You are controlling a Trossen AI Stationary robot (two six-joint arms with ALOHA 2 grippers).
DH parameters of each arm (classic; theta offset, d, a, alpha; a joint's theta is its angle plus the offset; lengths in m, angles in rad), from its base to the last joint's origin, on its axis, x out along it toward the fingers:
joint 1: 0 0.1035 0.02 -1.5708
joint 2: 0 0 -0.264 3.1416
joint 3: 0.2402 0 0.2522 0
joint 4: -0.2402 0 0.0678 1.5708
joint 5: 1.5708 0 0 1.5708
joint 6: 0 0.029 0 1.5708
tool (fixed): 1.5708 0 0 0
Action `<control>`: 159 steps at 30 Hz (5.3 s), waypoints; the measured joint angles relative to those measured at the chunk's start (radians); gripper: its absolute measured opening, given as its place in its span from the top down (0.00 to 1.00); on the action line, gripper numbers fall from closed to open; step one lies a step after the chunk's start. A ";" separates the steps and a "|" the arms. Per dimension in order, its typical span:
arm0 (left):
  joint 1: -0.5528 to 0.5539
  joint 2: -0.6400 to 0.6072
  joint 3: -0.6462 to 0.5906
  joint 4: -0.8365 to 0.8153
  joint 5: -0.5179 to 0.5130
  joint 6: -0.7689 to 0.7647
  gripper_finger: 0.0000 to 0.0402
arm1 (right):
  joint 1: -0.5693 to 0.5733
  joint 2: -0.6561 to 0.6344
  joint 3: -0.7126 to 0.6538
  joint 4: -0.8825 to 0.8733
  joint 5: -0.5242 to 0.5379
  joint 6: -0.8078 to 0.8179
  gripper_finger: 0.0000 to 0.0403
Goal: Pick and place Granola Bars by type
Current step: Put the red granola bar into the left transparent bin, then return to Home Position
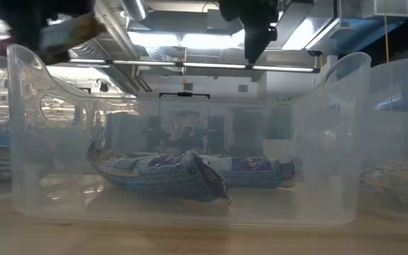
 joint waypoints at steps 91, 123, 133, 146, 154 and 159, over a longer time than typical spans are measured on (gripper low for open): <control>0.144 -0.580 -0.142 0.310 -0.721 0.528 0.46 | 0.361 -1.106 -1.358 1.202 0.379 0.075 0.62; 0.782 -0.852 -0.757 0.845 0.009 0.389 0.47 | 0.196 -1.452 -1.804 1.662 0.223 0.022 0.62; 0.903 -0.852 -0.790 0.853 0.068 0.391 0.47 | 0.174 -1.530 -1.948 1.841 0.207 -0.001 0.62; 1.053 -0.851 -0.790 0.877 0.162 0.389 0.46 | 0.124 -1.676 -1.948 1.712 0.210 -0.070 0.62; 1.070 -0.852 -0.763 0.952 0.176 0.363 0.46 | 0.124 -1.867 -1.948 1.563 0.216 -0.078 0.62; 1.070 -0.851 -0.716 0.894 0.158 0.348 0.47 | 0.124 -1.867 -1.946 1.534 0.251 -0.062 0.62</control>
